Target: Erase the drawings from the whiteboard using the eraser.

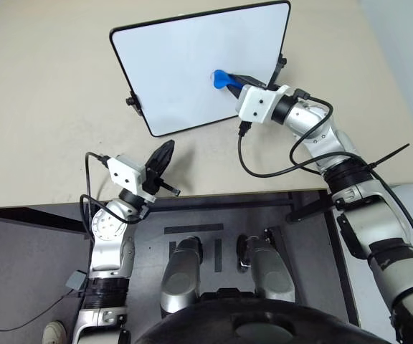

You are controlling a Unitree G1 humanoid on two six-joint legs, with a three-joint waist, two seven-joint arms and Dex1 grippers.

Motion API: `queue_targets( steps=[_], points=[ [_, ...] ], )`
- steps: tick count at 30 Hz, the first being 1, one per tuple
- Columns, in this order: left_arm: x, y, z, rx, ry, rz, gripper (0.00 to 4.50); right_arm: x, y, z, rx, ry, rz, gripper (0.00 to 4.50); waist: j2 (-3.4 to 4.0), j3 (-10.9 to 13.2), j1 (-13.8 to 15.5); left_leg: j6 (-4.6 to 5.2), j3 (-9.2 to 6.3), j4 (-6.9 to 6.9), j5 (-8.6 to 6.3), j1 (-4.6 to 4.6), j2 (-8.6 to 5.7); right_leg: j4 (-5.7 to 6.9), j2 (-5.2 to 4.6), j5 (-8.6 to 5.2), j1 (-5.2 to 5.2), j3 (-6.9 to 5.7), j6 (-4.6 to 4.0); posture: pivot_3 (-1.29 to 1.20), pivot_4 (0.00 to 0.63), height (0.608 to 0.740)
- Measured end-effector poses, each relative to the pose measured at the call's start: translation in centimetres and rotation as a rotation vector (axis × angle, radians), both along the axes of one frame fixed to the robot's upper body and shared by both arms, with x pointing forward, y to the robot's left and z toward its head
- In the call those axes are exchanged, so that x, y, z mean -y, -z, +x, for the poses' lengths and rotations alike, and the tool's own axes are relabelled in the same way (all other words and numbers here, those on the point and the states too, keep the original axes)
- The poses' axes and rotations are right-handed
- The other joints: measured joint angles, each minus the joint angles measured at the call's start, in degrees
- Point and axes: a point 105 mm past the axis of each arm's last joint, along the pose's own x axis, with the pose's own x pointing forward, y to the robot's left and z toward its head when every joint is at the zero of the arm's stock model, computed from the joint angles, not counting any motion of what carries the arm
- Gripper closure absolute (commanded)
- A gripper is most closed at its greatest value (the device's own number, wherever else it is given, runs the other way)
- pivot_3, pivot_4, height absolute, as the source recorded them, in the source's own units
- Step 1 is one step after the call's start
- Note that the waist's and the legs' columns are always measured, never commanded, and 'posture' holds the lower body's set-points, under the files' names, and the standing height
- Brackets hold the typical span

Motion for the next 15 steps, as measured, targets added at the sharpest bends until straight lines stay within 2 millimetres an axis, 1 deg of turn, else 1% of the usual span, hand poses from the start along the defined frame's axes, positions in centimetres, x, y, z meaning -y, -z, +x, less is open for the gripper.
queue_targets(
  steps=[5,7,11,15],
  points=[
    [0.0,0.0,0.1,0.001,0.001,0.000,4.50,0.0,0.5,0.1,-0.009,0.006,-0.007,4.19,0.00,0.0,-0.1,0.00,0.01,0.00,0.00,0.01,0.01,0.00,0.00,0.00,0.00,0.00,0.01,0.00,0.150,0.740],
    [0.0,0.0,0.1,0.001,0.001,0.000,4.50,0.1,1.1,0.1,-0.028,0.012,-0.012,4.19,0.00,0.0,-0.1,0.00,0.01,0.00,0.00,0.02,0.01,0.00,0.00,-0.12,0.01,0.01,0.20,0.00,0.150,0.740],
    [0.0,0.0,0.1,0.001,0.001,0.000,4.50,0.8,3.4,0.0,-0.089,0.035,-0.040,4.19,0.00,0.0,-0.1,0.00,0.02,-0.02,0.00,0.00,0.02,-0.01,0.00,-0.16,0.01,0.01,0.27,0.00,0.150,0.740],
    [0.0,0.0,0.1,0.001,0.001,0.001,4.50,0.8,3.6,0.0,-0.094,0.034,-0.049,4.19,0.02,0.0,-0.1,-0.01,0.03,-0.05,0.00,0.00,0.05,-0.02,0.01,-0.22,0.00,0.00,0.37,0.00,0.150,0.740]
  ],
)
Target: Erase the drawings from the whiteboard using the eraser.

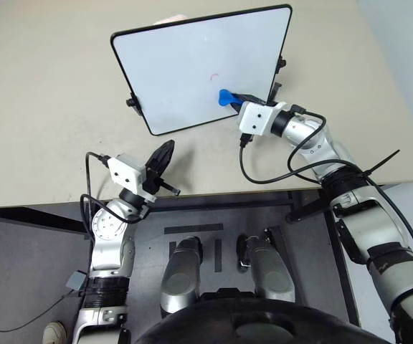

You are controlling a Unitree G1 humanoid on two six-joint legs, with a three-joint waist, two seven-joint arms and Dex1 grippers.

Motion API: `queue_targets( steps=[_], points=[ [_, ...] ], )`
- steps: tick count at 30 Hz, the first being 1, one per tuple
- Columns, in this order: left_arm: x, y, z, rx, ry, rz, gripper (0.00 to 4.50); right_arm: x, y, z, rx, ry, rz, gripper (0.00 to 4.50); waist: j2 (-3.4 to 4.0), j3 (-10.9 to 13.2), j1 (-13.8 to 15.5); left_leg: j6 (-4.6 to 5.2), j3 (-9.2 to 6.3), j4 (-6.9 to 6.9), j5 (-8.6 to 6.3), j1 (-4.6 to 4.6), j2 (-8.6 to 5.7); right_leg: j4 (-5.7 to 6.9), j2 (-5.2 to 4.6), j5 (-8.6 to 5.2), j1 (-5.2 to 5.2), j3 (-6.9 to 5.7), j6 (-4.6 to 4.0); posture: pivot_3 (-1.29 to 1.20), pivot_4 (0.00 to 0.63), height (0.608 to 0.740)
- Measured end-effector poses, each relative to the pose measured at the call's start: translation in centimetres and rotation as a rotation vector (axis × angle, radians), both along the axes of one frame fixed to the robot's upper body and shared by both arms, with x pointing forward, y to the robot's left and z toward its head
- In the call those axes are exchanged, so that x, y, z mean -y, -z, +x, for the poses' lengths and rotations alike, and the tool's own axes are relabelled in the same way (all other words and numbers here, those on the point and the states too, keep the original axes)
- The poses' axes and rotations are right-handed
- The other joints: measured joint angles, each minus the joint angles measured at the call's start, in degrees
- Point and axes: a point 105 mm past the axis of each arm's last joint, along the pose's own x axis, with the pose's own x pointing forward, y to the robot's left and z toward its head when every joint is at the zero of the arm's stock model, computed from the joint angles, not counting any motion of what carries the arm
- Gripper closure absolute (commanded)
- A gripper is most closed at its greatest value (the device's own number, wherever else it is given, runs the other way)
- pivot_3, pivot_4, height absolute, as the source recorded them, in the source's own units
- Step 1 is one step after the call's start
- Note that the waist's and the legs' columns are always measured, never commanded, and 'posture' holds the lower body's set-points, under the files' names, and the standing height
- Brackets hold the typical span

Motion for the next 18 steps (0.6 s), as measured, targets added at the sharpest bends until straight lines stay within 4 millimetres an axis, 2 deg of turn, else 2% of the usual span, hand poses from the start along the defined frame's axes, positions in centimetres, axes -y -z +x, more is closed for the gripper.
queue_targets(
  steps=[7,14,18],
  points=[
    [0.0,0.0,0.0,0.001,0.001,0.000,4.50,-0.2,-0.8,-0.1,0.043,-0.012,0.018,4.19,0.01,0.0,-0.1,-0.03,0.03,-0.03,-0.02,-0.09,0.01,-0.04,0.00,0.17,-0.12,0.00,-0.29,0.00,0.150,0.740],
    [0.1,0.0,0.0,0.003,0.002,-0.002,4.50,-1.1,-4.7,-0.2,0.167,-0.048,0.074,4.19,0.02,0.0,-0.5,-0.03,0.06,-0.05,-0.02,-0.21,0.05,-0.04,0.00,0.19,-0.29,0.00,-0.32,0.00,0.150,0.740],
    [0.0,0.0,0.0,0.001,0.001,-0.002,4.50,-1.3,-5.0,-0.3,0.179,-0.053,0.083,4.19,0.02,0.0,-0.5,-0.03,0.07,-0.04,-0.02,-0.22,0.05,-0.04,0.00,0.19,-0.29,0.01,-0.31,0.00,0.150,0.740]
  ],
)
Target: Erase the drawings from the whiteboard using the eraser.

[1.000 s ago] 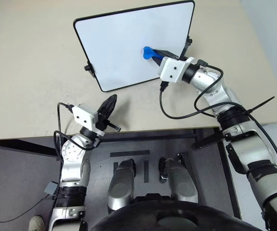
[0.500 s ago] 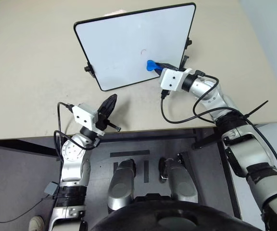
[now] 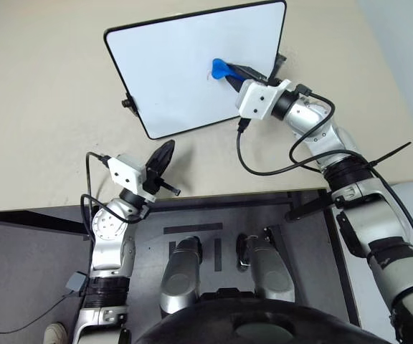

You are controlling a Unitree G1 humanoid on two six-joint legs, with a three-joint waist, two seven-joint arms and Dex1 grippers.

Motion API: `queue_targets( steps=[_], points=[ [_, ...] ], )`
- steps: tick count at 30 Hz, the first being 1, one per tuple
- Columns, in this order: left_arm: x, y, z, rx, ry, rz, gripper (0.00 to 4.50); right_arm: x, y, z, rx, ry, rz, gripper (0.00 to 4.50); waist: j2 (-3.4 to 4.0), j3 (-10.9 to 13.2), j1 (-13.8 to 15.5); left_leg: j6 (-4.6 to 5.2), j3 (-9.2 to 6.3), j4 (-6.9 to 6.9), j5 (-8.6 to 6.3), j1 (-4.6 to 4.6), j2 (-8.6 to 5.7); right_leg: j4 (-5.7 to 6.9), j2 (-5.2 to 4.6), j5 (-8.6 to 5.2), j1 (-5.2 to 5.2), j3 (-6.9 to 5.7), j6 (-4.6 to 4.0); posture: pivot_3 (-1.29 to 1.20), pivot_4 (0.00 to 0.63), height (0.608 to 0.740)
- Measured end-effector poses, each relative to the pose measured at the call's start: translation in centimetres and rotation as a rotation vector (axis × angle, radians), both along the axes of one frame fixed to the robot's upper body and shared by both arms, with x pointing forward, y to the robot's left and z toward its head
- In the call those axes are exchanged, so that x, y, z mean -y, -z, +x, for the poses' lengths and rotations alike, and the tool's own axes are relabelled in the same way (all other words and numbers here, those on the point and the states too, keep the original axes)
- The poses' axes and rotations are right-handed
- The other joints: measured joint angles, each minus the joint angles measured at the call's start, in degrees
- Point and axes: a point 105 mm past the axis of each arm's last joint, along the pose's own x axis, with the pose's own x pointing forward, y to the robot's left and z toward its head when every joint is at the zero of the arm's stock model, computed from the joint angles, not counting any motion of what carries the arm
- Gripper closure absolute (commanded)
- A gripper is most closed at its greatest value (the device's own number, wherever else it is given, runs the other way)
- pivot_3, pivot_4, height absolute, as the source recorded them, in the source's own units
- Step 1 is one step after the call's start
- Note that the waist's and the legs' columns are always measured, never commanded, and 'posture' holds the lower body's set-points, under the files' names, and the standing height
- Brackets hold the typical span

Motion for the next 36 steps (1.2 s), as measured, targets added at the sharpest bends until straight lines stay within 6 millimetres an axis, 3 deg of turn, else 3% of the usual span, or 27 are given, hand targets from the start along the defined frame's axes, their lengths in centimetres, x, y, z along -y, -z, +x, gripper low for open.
queue_targets(
  steps=[5,12,20,27,32,36],
  points=[
    [0.0,0.0,0.0,0.000,0.000,0.000,4.50,-0.2,0.5,-0.2,-0.014,-0.008,-0.001,4.19,0.00,0.0,0.0,-0.02,0.01,-0.01,-0.01,0.02,0.02,0.00,0.01,0.00,0.00,0.00,0.00,0.00,0.150,0.740],
    [0.0,0.0,0.0,0.000,-0.001,0.000,4.50,-0.5,3.7,-0.8,-0.111,-0.028,-0.059,4.19,0.00,0.0,0.1,-0.02,0.02,0.01,-0.01,-0.03,0.02,-0.02,0.00,-0.01,0.00,-0.01,0.00,0.00,0.150,0.740],
    [0.0,0.0,0.0,0.000,-0.001,0.001,4.50,-0.6,2.8,-0.5,-0.067,-0.017,-0.059,4.19,0.00,0.0,0.1,-0.03,0.03,0.01,-0.02,-0.06,0.02,-0.03,0.00,-0.03,-0.04,-0.01,0.03,0.00,0.150,0.740],
    [0.0,0.0,0.0,0.000,-0.001,0.001,4.50,-0.8,-1.0,-0.2,0.054,-0.015,0.006,4.19,0.00,0.0,0.1,-0.03,0.03,0.00,-0.02,-0.05,0.05,0.01,0.00,0.05,-0.07,-0.05,-0.09,0.00,0.150,0.740],
    [0.0,0.0,0.0,0.000,-0.001,0.001,4.50,-1.0,-0.9,-0.3,0.050,-0.021,0.013,4.19,0.00,0.0,0.1,-0.03,0.03,0.01,-0.02,-0.06,0.06,0.00,0.00,0.02,-0.07,-0.05,-0.05,0.00,0.150,0.740],
    [0.0,0.0,0.0,0.000,-0.002,0.001,4.50,-1.0,1.0,-0.6,-0.001,-0.028,-0.013,4.19,0.00,0.0,0.1,-0.03,0.04,0.02,-0.02,-0.06,0.05,-0.01,0.00,-0.01,-0.07,-0.06,-0.02,0.00,0.150,0.740]
  ],
)
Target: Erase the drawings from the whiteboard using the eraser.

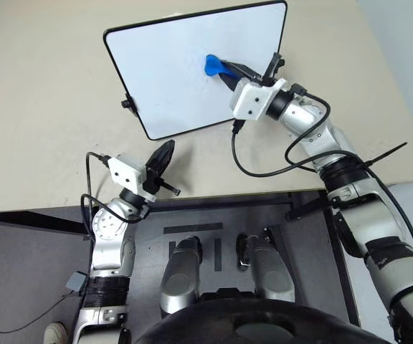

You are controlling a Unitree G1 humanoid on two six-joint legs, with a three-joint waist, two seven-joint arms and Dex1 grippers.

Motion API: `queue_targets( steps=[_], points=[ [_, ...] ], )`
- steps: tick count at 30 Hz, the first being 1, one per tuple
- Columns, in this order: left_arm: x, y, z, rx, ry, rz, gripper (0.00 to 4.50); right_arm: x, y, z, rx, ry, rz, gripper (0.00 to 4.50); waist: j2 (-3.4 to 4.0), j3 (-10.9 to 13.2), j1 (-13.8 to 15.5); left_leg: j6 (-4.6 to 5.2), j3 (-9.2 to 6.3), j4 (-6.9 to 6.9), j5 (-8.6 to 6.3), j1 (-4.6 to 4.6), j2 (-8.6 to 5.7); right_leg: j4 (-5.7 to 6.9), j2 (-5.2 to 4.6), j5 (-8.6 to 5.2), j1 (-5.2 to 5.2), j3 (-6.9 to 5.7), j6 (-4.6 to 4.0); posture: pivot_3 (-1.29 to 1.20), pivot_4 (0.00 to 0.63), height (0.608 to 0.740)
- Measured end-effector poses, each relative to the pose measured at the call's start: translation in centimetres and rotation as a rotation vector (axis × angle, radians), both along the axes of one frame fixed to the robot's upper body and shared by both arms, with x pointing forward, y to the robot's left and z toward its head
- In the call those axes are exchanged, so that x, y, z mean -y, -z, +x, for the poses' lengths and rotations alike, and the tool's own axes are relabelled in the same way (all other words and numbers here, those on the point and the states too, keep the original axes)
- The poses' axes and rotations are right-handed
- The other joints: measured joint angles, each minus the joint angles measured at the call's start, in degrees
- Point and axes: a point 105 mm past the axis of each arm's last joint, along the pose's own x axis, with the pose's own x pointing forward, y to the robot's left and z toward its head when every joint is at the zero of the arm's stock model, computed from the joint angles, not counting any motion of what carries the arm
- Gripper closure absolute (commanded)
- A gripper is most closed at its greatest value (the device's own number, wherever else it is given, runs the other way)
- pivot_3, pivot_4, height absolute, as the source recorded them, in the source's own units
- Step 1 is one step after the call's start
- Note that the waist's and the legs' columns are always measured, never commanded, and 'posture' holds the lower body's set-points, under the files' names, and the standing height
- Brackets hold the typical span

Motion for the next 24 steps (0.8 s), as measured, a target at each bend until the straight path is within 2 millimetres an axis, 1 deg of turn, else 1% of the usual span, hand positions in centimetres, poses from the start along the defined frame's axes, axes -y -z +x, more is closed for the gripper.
queue_targets(
  steps=[4,6,10,13,15,19,21,22,24],
  points=[
    [0.0,0.0,0.0,0.000,0.000,0.000,4.50,0.1,2.2,-0.3,-0.060,-0.004,-0.051,4.19,0.00,0.0,0.0,0.00,0.00,0.01,0.00,0.00,0.00,0.00,0.00,0.01,0.00,0.00,-0.01,0.00,0.150,0.740],
    [0.0,0.0,0.0,0.000,0.000,0.000,4.50,0.3,3.0,-0.3,-0.082,0.001,-0.063,4.19,0.00,0.0,0.1,-0.01,0.00,0.00,0.00,-0.01,0.00,0.01,0.00,0.02,0.00,0.00,-0.02,0.00,0.150,0.740],
    [0.0,0.0,0.0,0.000,0.001,0.001,4.50,0.9,3.5,-0.3,-0.097,0.010,-0.083,4.19,0.00,0.0,0.2,0.00,0.00,0.01,0.00,-0.02,0.00,0.00,0.00,0.01,0.00,0.00,-0.01,0.00,0.150,0.740],
    [0.0,0.0,0.0,0.001,0.002,0.002,4.50,1.8,4.1,-0.6,-0.126,0.020,-0.110,4.19,0.00,0.0,0.3,-0.01,0.01,0.01,-0.01,-0.05,0.00,-0.01,0.00,-0.04,0.00,-0.01,0.04,0.00,0.150,0.740],
    [-0.1,0.0,0.0,0.001,0.002,0.004,4.50,2.9,4.9,-1.3,-0.196,0.028,-0.111,4.19,0.00,0.0,0.7,-0.01,0.01,0.04,-0.01,-0.15,0.00,-0.02,0.00,-0.12,0.00,-0.03,0.12,0.00,0.150,0.740],
    [-0.2,-0.2,0.1,0.007,0.013,0.017,4.50,6.7,6.4,-3.6,-0.491,0.062,-0.079,4.19,-0.02,0.0,1.2,0.01,0.05,0.23,-0.07,-0.50,-0.02,-0.04,0.00,-0.29,-0.04,-0.04,0.29,0.00,0.150,0.740],
    [0.0,-0.4,0.2,0.013,0.022,0.015,4.50,7.8,6.6,-4.8,-0.594,0.061,-0.085,4.19,-0.04,0.0,1.2,0.02,0.06,0.27,-0.07,-0.55,-0.04,-0.04,0.01,-0.31,-0.04,-0.06,0.33,0.00,0.150,0.740],
    [-0.1,-0.4,0.2,0.013,0.021,0.015,4.50,8.0,6.7,-5.3,-0.634,0.054,-0.086,4.19,-0.08,0.0,1.2,0.01,0.06,0.28,-0.06,-0.54,-0.03,-0.04,0.02,-0.32,-0.03,-0.06,0.33,0.00,0.150,0.740],
    [0.1,-0.5,0.3,0.012,0.029,0.014,4.50,8.5,6.9,-5.9,-0.697,0.060,-0.083,3.54,-0.09,-0.1,0.9,0.01,0.06,0.29,-0.01,-0.51,-0.03,-0.01,0.03,-0.29,0.01,-0.06,0.32,0.00,0.150,0.740]
  ],
)
